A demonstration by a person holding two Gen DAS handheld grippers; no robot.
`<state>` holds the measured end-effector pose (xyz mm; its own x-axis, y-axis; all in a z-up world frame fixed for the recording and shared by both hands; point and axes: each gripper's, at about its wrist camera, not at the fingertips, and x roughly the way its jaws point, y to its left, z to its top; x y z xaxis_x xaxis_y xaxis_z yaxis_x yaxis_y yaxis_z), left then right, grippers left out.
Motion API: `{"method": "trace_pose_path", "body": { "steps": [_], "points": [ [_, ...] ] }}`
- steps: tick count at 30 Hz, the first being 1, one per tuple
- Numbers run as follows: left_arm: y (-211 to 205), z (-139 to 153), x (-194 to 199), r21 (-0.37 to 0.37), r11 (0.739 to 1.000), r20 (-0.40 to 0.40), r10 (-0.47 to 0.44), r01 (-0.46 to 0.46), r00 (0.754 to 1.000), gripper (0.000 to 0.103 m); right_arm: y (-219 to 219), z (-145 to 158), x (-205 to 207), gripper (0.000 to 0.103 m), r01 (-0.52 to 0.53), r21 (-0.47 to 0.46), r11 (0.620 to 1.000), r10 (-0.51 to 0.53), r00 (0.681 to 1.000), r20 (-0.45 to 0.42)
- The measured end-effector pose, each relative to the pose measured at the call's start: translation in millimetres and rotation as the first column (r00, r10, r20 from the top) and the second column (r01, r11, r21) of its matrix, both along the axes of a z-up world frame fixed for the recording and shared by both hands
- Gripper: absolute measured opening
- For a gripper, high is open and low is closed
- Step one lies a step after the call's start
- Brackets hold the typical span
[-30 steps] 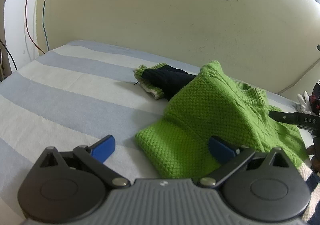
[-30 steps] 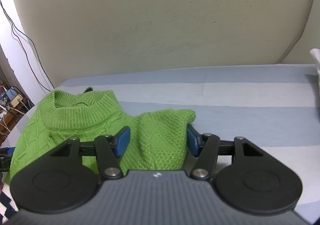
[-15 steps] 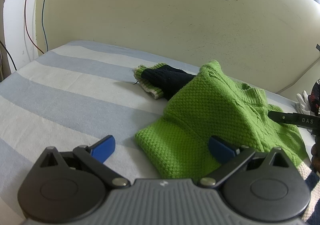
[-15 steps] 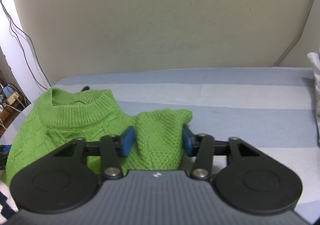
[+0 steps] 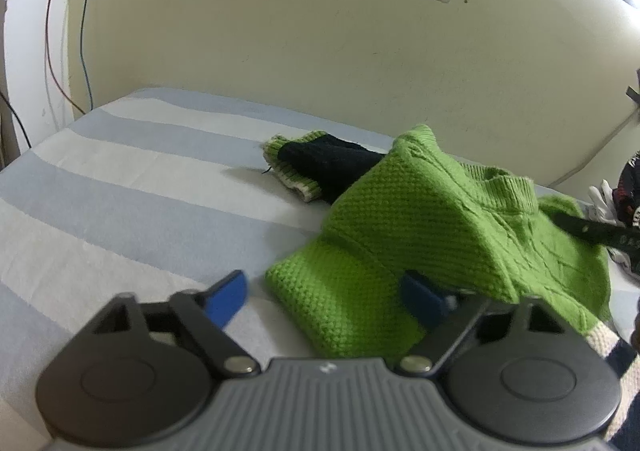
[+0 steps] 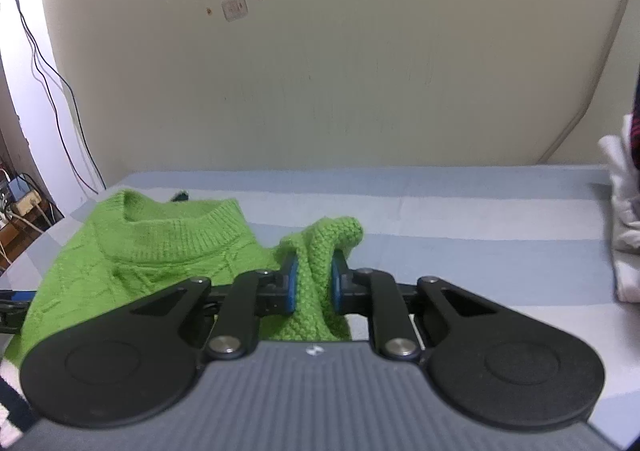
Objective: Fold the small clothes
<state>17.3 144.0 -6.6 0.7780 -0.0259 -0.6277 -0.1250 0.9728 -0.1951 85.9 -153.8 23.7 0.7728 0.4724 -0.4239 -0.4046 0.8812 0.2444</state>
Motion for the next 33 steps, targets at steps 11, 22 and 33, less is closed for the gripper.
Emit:
{"method": "trace_pose_path", "body": {
  "steps": [11,22,33],
  "points": [
    [1,15,-18,-0.062,0.993,0.097,-0.097,0.103,0.991,0.019,-52,76,-91,0.017,0.102,0.083,0.991,-0.121,0.954,0.273],
    [-25,90,-125,-0.037,0.927,0.387,-0.332,0.374,0.86,0.018,-130,94,-178,0.022,0.233,0.041,0.972,-0.233,0.919,0.318],
    [-44,82,-156,0.254,0.842,0.234,-0.532,0.477,0.814,0.057,-204,48,-172,0.049,0.372,0.147,0.917,-0.385,0.92,0.072]
  ]
}}
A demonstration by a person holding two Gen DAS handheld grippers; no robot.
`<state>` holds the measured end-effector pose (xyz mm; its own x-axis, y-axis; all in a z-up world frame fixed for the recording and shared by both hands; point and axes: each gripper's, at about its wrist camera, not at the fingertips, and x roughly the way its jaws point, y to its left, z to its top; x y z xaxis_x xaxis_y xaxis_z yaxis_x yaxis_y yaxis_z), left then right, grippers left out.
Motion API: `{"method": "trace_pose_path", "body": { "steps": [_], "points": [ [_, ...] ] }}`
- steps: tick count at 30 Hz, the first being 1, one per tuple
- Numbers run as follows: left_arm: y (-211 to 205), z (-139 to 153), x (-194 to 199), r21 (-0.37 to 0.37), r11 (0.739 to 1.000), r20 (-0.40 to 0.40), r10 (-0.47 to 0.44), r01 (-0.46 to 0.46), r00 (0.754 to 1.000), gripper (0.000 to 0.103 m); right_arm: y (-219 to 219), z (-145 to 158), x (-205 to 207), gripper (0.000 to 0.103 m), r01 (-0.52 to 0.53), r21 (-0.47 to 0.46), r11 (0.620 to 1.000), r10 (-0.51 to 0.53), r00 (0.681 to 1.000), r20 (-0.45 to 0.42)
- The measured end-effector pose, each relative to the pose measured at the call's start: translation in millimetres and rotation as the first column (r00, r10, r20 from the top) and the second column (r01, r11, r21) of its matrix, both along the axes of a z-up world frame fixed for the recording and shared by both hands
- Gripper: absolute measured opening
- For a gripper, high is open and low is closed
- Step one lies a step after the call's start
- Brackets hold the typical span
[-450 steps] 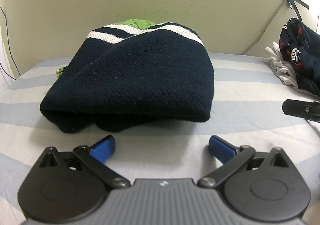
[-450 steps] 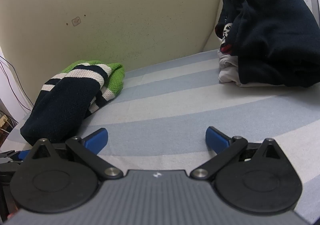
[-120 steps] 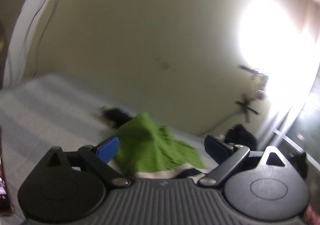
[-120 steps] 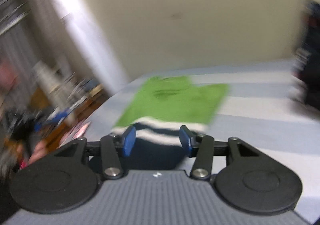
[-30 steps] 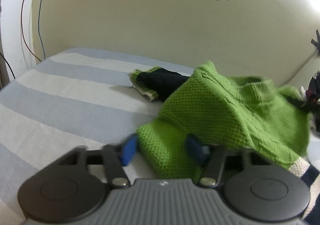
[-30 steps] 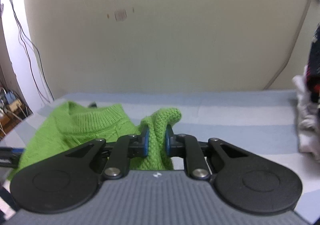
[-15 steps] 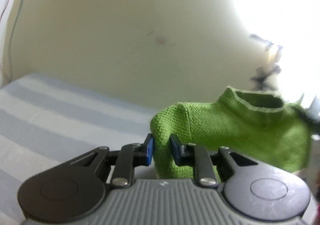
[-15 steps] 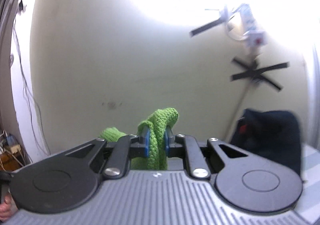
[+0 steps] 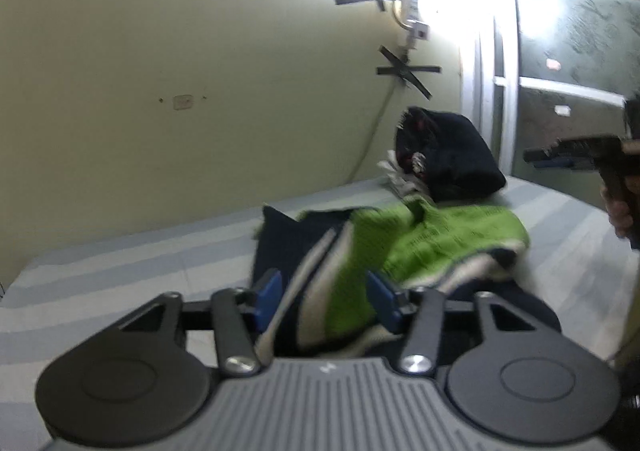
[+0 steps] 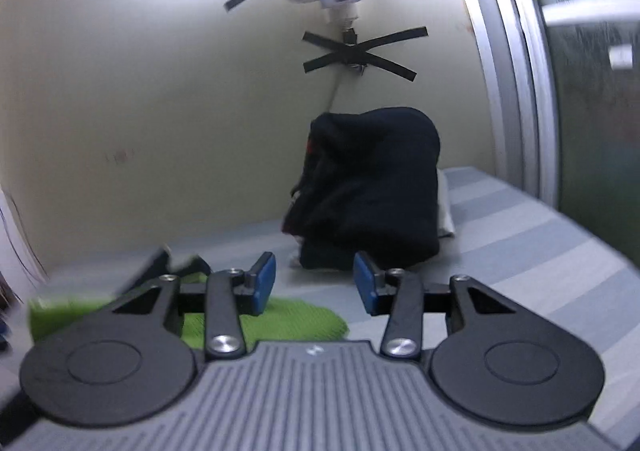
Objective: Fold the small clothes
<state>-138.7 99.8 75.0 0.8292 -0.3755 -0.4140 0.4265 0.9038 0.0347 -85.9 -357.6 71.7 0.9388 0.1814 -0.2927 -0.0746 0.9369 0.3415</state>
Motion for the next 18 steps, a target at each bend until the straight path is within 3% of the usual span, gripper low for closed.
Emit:
{"method": "trace_pose_path", "body": {
  "steps": [2,3,4,8,12,14,15,17,18],
  "points": [
    [-6,9,8,-0.014,1.0,0.019,0.005,-0.005,1.0,0.076,7,2,7,0.052,-0.03,-0.026,0.999,0.031,0.999,0.016],
    [-8,11,15,-0.015,1.0,0.03,-0.005,0.005,1.0,0.091,11,3,13,0.052,-0.051,-0.046,0.998,0.051,0.999,0.016],
    [-21,13,25,-0.008,1.0,0.047,-0.027,0.027,0.999,0.098,14,2,16,0.052,-0.075,-0.063,0.995,0.076,0.997,0.014],
    [-55,13,41,0.093,0.986,0.07,-0.146,0.139,0.987,0.1,25,-1,29,0.064,-0.177,-0.127,0.976,0.177,0.984,-0.009],
    [-79,-5,62,0.197,0.96,0.003,-0.203,0.199,0.979,0.101,32,-6,54,0.07,-0.266,-0.164,0.95,0.258,0.964,-0.069],
    [-83,-17,75,0.217,0.958,-0.05,-0.181,0.187,0.982,0.097,36,-10,70,0.076,-0.305,-0.164,0.938,0.292,0.951,-0.097],
    [-82,-24,80,0.218,0.96,-0.078,-0.161,0.175,0.984,0.089,37,-13,80,0.077,-0.332,-0.161,0.929,0.317,0.942,-0.112],
    [-79,-30,90,0.211,0.966,-0.124,-0.123,0.148,0.985,0.061,43,-20,94,0.083,-0.386,-0.166,0.907,0.365,0.92,-0.143],
    [-77,-32,94,0.207,0.97,-0.145,-0.1,0.129,0.984,0.041,47,-24,100,0.085,-0.411,-0.18,0.894,0.384,0.908,-0.165]
  ]
}}
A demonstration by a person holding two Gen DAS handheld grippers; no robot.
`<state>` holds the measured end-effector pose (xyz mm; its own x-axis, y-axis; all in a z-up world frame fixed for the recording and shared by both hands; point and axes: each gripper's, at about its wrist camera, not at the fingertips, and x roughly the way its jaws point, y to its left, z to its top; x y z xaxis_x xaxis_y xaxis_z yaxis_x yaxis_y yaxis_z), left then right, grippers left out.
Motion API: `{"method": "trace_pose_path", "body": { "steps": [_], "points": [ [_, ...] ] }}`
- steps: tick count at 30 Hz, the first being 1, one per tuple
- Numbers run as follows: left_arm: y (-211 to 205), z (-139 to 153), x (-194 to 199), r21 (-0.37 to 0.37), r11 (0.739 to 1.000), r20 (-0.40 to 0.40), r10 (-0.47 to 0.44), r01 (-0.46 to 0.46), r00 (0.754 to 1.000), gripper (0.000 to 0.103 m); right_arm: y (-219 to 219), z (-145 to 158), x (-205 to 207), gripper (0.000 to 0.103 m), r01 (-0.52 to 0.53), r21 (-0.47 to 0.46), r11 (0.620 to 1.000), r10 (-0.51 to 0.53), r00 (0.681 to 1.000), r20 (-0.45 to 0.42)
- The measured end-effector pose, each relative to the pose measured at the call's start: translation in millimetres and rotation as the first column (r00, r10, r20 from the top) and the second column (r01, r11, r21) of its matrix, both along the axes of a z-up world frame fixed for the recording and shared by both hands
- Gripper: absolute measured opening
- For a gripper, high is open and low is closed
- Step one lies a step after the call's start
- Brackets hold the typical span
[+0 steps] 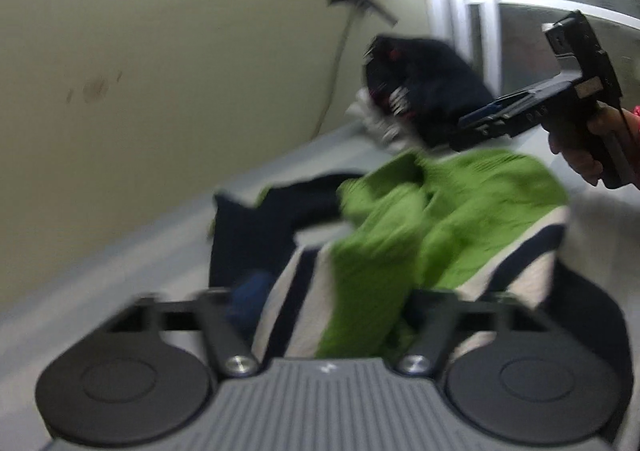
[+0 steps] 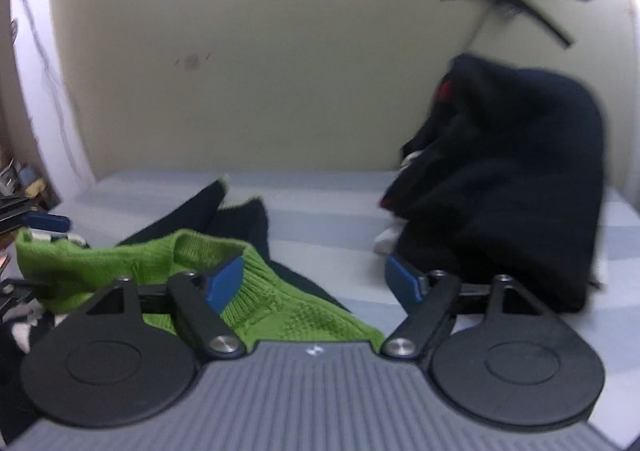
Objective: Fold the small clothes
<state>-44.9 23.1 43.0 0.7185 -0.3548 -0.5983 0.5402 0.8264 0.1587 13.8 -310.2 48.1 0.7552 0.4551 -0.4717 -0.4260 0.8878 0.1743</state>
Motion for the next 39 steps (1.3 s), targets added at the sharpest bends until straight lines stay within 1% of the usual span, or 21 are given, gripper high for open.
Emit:
{"method": "trace_pose_path", "body": {
  "steps": [1,3,5,6,7,12,15,17,19,23,25,27,28,30,32,33,34,36,37,38,39],
  "points": [
    [5,-1,1,-0.008,1.0,-0.013,0.029,-0.029,1.0,0.03,5,-4,4,0.086,-0.025,-0.029,0.999,0.025,1.0,-0.016],
    [14,2,1,-0.031,0.996,-0.015,0.082,-0.083,0.997,0.017,15,-14,12,0.082,-0.087,-0.104,0.991,0.08,0.994,-0.07],
    [27,10,-6,-0.072,0.989,0.002,0.133,-0.132,0.991,0.015,19,-14,3,0.034,-0.157,-0.109,0.982,0.149,0.986,-0.078],
    [32,15,-10,-0.092,0.984,0.014,0.154,-0.152,0.988,0.015,21,-9,-8,0.024,-0.153,-0.134,0.979,0.149,0.988,-0.039],
    [38,20,-16,-0.114,0.978,0.03,0.177,-0.172,0.984,0.015,25,-2,-22,0.007,-0.138,-0.193,0.972,0.144,0.989,0.021],
    [55,55,-48,-0.207,0.95,0.133,0.264,-0.234,0.955,0.014,32,41,-86,0.006,-0.051,-0.232,0.971,0.108,0.964,0.243],
    [63,97,-81,-0.25,0.936,0.27,0.314,-0.248,0.91,0.011,41,75,-120,0.006,0.004,-0.219,0.976,0.081,0.923,0.377],
    [71,133,-105,-0.3,0.922,0.343,0.343,-0.243,0.874,0.011,48,100,-141,0.005,0.039,-0.209,0.977,0.067,0.875,0.479],
    [74,167,-129,-0.323,0.915,0.433,0.369,-0.24,0.822,0.011,53,128,-161,0.005,0.062,-0.184,0.981,0.056,0.816,0.575],
    [70,231,-181,-0.338,0.912,0.609,0.4,-0.232,0.685,0.011,61,183,-193,0.002,0.127,-0.119,0.985,0.005,0.665,0.747],
    [67,259,-204,-0.341,0.911,0.674,0.409,-0.232,0.616,0.011,62,213,-210,0.002,0.17,-0.064,0.983,-0.043,0.561,0.826],
    [66,280,-221,-0.34,0.911,0.709,0.412,-0.235,0.572,0.011,56,249,-226,0.002,0.157,0.001,0.988,-0.082,0.508,0.857],
    [64,289,-228,-0.334,0.911,0.722,0.413,-0.242,0.555,0.011,54,266,-231,0.002,0.141,0.009,0.99,-0.079,0.499,0.863],
    [55,294,-232,-0.318,0.909,0.748,0.416,-0.271,0.518,0.011,48,294,-237,0.003,0.064,0.01,0.998,-0.042,0.535,0.844],
    [48,294,-229,-0.295,0.903,0.774,0.418,-0.313,0.475,0.011,41,303,-232,0.007,-0.072,0.001,0.997,0.044,0.606,0.794],
    [49,293,-228,-0.286,0.9,0.781,0.418,-0.329,0.464,0.011,38,298,-231,0.007,-0.131,0.005,0.991,0.077,0.616,0.784],
    [51,292,-229,-0.276,0.898,0.785,0.417,-0.344,0.458,0.011,36,287,-231,0.014,-0.186,-0.002,0.983,0.119,0.619,0.776],
    [55,288,-224,-0.262,0.891,0.787,0.42,-0.372,0.451,0.011,40,255,-232,0.046,-0.272,-0.037,0.962,0.204,0.622,0.756],
    [51,286,-212,-0.258,0.885,0.783,0.426,-0.387,0.453,0.011,46,235,-231,0.07,-0.289,-0.039,0.957,0.219,0.623,0.751],
    [55,286,-210,-0.257,0.88,0.779,0.433,-0.399,0.453,0.011,55,215,-231,0.082,-0.313,-0.044,0.949,0.24,0.624,0.743],
    [59,286,-208,-0.26,0.874,0.769,0.444,-0.41,0.46,0.011,62,196,-228,0.082,-0.344,-0.052,0.937,0.272,0.631,0.727]
  ]
}}
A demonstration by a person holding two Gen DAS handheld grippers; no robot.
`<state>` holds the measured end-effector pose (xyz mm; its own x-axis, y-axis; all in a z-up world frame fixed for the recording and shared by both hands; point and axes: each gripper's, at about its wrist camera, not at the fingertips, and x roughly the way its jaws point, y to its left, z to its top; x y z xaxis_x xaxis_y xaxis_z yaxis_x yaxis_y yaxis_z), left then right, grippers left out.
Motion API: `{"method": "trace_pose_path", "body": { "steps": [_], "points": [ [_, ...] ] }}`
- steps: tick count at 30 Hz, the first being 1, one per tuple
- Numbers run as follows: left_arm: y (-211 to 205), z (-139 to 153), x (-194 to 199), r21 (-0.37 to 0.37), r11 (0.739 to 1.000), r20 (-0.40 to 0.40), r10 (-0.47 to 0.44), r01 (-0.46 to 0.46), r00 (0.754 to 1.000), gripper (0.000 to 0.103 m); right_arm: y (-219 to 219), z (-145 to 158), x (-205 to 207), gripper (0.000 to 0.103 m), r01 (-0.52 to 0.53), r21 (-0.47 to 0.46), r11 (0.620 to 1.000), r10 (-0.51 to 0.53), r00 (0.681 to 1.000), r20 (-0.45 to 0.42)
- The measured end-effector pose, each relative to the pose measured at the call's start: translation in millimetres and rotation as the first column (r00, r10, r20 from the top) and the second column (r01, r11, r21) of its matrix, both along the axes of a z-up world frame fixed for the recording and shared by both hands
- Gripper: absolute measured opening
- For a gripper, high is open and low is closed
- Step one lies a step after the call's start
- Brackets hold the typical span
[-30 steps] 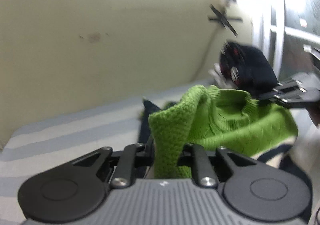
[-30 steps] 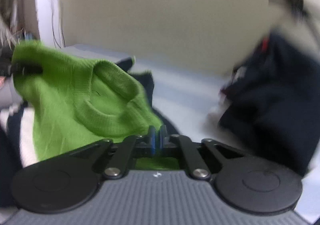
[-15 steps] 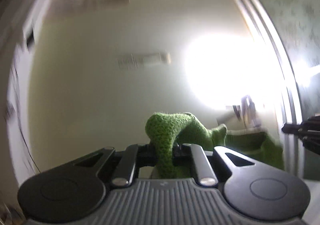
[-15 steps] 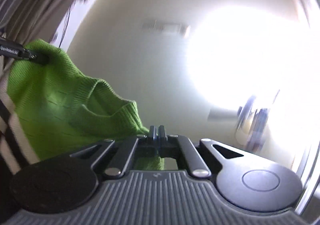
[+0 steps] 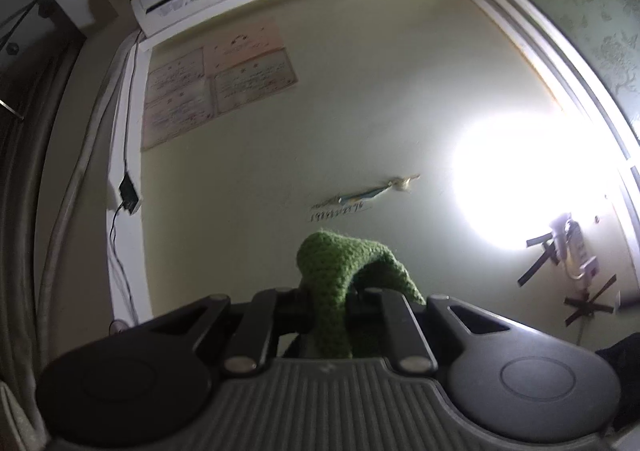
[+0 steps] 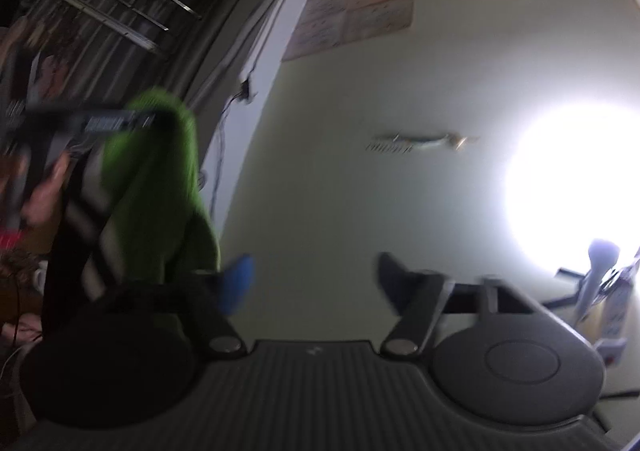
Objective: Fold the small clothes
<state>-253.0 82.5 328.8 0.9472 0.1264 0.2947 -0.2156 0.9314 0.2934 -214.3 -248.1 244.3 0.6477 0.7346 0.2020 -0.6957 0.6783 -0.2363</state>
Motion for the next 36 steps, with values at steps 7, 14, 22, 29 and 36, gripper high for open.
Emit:
{"method": "trace_pose_path", "body": {
  "steps": [7,14,22,29,36],
  "points": [
    [7,-1,6,-0.013,0.999,-0.045,0.041,-0.041,0.998,0.011,68,-105,-2,0.089,-0.262,-0.092,0.961,0.231,0.938,-0.257],
    [-1,-3,5,-0.002,0.999,-0.057,0.034,-0.034,0.998,0.011,115,-140,-5,0.084,-0.278,-0.134,0.951,0.224,0.921,-0.319],
    [8,3,-14,-0.051,0.997,-0.015,0.064,-0.065,0.998,0.011,77,-76,5,0.007,0.073,-0.011,0.997,-0.073,0.951,-0.3],
    [35,28,-51,-0.172,0.984,0.093,0.055,-0.038,0.994,0.011,1,48,-72,0.007,0.205,0.176,0.963,-0.205,0.979,-0.02],
    [45,58,-84,-0.213,0.977,0.156,0.031,0.003,0.987,0.011,-31,117,-140,0.007,0.21,0.162,0.964,-0.234,0.961,0.149]
  ]
}}
